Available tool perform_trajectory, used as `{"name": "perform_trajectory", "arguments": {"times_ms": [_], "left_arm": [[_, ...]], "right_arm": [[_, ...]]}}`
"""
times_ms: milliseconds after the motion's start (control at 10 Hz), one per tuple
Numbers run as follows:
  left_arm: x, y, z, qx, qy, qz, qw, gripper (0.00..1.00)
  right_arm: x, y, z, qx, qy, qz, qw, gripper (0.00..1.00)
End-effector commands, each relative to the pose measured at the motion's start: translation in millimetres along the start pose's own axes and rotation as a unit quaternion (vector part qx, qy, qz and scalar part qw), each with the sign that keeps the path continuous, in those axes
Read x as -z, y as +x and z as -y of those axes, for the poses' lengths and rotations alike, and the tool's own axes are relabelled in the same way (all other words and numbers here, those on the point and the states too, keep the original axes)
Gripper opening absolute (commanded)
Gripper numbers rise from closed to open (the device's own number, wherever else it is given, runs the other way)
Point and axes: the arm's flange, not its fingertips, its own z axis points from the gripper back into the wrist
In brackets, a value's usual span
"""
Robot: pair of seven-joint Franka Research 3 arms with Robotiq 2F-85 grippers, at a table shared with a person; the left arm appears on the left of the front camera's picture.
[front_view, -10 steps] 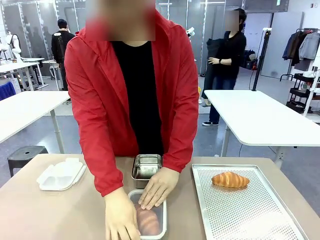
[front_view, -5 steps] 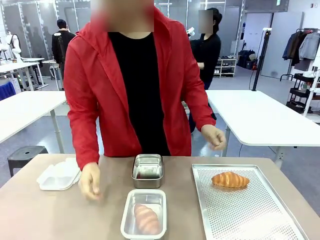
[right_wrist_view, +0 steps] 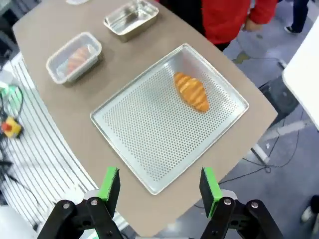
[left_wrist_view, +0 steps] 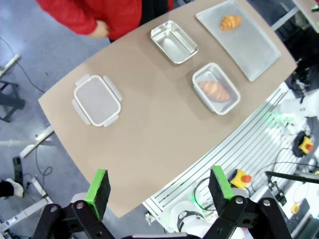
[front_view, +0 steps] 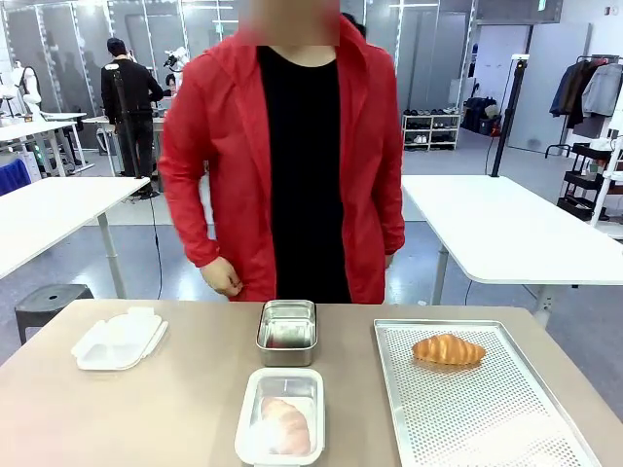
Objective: Place the bread into the airtight container.
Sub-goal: Pick up a Butter Roll and place it into an empty Airtight Container.
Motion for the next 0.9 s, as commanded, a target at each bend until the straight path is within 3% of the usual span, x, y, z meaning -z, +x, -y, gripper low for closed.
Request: {"name": "perform_trajectory", "arguments": {"times_ms": [0, 200, 400, 600, 800], "left_arm": [[-1.9, -1.5, 1.0, 0.005, -0.006, -0.002, 1.0, 1.0], [-1.9, -1.5, 1.0, 0.005, -0.006, -0.002, 1.0, 1.0], [-1.9, -1.5, 1.0, 0.005, -0.006, -0.002, 1.0, 1.0], [-1.9, -1.5, 1.0, 0.005, -0.006, -0.002, 1.0, 1.0], [-1.9, -1.5, 1.0, 0.005, -0.006, -0.002, 1.0, 1.0]], "right_arm": [[15.1, 20.1, 21.2, -0.105, 0.016, -0.059, 0.993, 0.81], [53.9, 43.3, 28.3, -0.213, 0.031, -0.109, 0.97, 0.81], [111.5, 66.6, 39.8, -0.267, 0.028, -0.154, 0.951, 0.81], [163.7, 67.7, 40.8, -0.323, 0.057, -0.183, 0.927, 0.81], [189.0, 64.7, 46.8, -0.321, 0.055, -0.189, 0.926, 0.81]]}}
